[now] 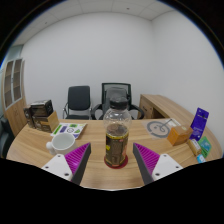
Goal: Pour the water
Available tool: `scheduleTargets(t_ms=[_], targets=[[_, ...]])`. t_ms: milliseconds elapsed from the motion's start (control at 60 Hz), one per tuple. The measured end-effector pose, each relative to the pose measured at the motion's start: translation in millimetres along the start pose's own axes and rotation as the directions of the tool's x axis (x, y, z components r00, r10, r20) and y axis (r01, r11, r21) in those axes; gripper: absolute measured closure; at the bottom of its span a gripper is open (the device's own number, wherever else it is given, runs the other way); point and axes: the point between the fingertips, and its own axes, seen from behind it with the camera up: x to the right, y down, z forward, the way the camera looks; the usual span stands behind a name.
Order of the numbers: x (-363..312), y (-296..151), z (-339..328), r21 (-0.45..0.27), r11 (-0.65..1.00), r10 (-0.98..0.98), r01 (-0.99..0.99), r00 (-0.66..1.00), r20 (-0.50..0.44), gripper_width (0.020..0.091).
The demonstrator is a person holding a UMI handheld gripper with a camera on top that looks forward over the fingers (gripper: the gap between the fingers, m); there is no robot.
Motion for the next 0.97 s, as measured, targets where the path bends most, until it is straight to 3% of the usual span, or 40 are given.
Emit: scheduleTargets(t_ms=[200, 500, 700, 967], targets=[[-30.0, -7.7, -119.6, -0.052, 0.998, 0.039, -0.040, 0.999, -0.029, 0.0250], [-81.8, -8.4, -283.4, -0.061, 0.998, 0.013, -0.016, 0.998, -0.054, 0.0247], [-92.9, -6.4, -334.4, -0.045, 0.999, -0.014, 0.011, 0.997, -0.079, 0.0248], [-88.8, -8.0, -350.8, -0.036, 0.999, -0.035, 0.031, 0.993, -0.114, 0.0244]])
